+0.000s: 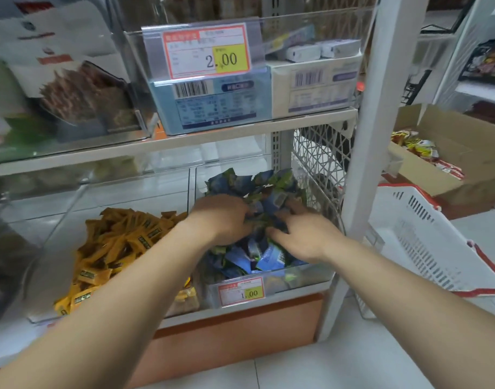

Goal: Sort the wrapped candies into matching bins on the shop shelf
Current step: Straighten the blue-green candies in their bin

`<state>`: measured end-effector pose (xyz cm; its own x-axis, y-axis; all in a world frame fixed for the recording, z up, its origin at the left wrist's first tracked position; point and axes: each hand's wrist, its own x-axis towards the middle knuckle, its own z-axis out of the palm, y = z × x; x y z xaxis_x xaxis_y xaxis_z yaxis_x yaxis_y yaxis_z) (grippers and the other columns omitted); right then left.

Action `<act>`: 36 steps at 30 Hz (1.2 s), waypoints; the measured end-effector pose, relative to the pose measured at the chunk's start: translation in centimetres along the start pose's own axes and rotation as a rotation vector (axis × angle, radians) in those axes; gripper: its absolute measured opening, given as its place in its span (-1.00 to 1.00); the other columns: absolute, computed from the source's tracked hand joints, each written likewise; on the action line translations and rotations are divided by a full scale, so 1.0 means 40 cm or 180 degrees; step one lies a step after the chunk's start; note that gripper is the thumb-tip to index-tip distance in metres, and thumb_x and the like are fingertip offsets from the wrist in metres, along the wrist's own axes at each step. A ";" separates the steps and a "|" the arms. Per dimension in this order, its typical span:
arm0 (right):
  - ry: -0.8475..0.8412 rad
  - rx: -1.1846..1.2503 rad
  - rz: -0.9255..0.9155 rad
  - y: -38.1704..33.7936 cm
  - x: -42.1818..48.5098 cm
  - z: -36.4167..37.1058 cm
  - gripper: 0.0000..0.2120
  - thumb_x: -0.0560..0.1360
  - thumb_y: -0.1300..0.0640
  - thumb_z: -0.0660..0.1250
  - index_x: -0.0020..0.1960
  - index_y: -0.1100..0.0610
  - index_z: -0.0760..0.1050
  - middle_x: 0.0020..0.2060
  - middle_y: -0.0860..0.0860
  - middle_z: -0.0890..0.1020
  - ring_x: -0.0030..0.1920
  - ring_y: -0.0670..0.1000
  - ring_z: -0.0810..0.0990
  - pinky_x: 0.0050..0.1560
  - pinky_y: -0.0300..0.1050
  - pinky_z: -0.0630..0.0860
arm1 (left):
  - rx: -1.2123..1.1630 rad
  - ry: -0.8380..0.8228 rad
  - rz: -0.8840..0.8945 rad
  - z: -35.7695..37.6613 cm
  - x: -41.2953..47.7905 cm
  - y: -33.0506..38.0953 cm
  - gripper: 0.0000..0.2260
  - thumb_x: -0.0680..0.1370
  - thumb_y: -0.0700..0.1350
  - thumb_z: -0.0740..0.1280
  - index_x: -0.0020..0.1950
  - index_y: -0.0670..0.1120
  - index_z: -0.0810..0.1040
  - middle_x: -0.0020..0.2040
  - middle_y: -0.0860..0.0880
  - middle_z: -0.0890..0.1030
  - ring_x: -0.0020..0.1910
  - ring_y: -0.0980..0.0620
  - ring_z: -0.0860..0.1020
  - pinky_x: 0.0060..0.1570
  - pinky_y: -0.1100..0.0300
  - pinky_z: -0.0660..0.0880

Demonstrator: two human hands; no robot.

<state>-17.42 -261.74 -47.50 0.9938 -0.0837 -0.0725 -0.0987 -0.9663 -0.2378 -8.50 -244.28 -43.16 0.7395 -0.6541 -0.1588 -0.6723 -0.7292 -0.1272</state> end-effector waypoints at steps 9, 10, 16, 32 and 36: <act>0.0351 0.0196 0.0280 -0.024 -0.053 0.015 -0.42 0.57 -0.30 0.07 0.48 -0.02 0.33 0.38 0.16 0.40 0.27 0.30 0.48 0.23 0.12 0.50 | -0.1227 0.0310 0.0114 -0.027 0.158 0.037 -0.74 0.64 -0.04 0.18 0.21 -0.05 0.59 0.19 -0.08 0.61 0.14 -0.10 0.56 0.13 0.03 0.49; 0.0353 0.0212 0.0285 -0.023 -0.054 0.014 -0.43 0.57 -0.29 0.08 0.47 -0.03 0.34 0.37 0.16 0.40 0.27 0.30 0.47 0.23 0.12 0.49 | -0.1342 0.0193 0.0159 -0.018 0.176 0.043 -0.74 0.64 -0.08 0.19 0.28 -0.05 0.55 0.26 -0.09 0.57 0.20 -0.10 0.53 0.17 0.06 0.46; 0.0392 0.0258 0.0612 -0.021 -0.047 0.019 -0.36 0.53 -0.32 0.12 0.43 0.07 0.37 0.34 0.22 0.38 0.25 0.31 0.49 0.21 0.09 0.50 | -0.1928 -0.0369 0.0379 0.006 0.199 0.028 -0.48 0.50 0.08 0.46 0.42 0.00 0.43 0.12 0.14 0.45 0.03 0.16 0.46 -0.02 0.30 0.33; 0.0352 0.0210 0.0633 -0.018 -0.026 0.031 -0.20 0.51 -0.36 0.11 0.62 -0.10 -0.09 0.56 0.19 0.09 0.35 0.41 0.37 0.26 0.14 0.43 | -0.2001 0.0213 0.0549 0.014 0.187 -0.006 -0.93 0.49 -0.05 0.49 -0.04 0.05 0.68 -0.11 0.17 0.63 -0.13 0.28 0.54 -0.13 0.36 0.42; 0.0384 0.0307 0.0650 -0.025 -0.027 0.017 -0.22 0.50 -0.37 0.15 0.59 -0.09 -0.01 0.54 0.19 0.06 0.29 0.41 0.45 0.21 0.13 0.49 | -0.2395 0.0709 0.0223 -0.002 0.165 -0.043 -0.90 0.47 -0.01 0.51 -0.06 0.03 0.71 -0.19 0.20 0.64 -0.21 0.33 0.55 -0.23 0.39 0.37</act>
<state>-18.43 -260.52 -47.82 0.9510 -0.3088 -0.0137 -0.2965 -0.8992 -0.3218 -2.47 -247.36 -43.92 0.7388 -0.6705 0.0681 -0.5737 -0.5728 0.5855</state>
